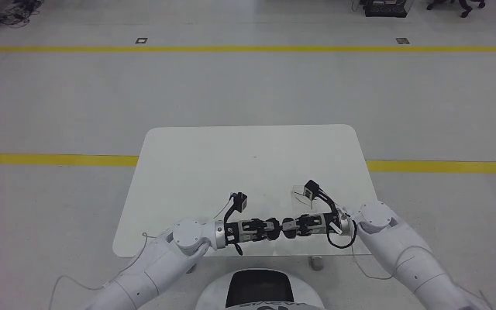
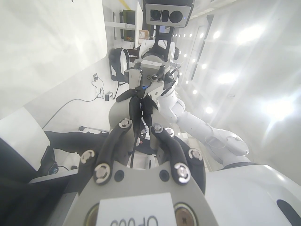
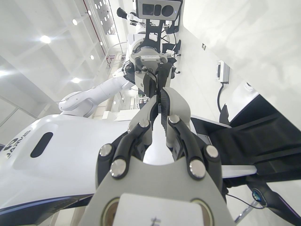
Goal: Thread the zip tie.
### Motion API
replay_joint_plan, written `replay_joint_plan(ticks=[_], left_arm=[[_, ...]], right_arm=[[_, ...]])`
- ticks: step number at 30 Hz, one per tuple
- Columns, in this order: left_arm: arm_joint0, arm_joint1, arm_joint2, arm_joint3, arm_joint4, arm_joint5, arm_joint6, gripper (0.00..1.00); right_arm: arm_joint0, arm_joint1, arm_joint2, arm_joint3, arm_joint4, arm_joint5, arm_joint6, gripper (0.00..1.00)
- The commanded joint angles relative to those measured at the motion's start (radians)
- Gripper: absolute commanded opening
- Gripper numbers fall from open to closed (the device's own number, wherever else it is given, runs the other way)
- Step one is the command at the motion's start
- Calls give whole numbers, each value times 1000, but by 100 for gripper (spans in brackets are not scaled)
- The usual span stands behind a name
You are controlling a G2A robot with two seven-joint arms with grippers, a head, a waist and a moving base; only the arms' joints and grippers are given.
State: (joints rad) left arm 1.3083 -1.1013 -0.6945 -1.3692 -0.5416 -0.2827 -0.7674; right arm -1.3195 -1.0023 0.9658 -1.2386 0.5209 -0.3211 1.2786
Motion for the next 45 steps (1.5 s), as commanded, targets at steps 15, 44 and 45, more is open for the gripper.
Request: replay_joint_plan(ticks=[15, 44, 45], left_arm=[[8, 8, -17, 6, 36, -40, 20, 0], [92, 65, -120, -139, 218, 22, 106, 0], [92, 65, -120, -139, 218, 22, 106, 0]], right_arm=[[-27, 24, 83, 7, -8, 10, -13, 100], [45, 69, 125, -169, -592, 47, -104, 100], [45, 69, 125, -169, -592, 47, -104, 100]])
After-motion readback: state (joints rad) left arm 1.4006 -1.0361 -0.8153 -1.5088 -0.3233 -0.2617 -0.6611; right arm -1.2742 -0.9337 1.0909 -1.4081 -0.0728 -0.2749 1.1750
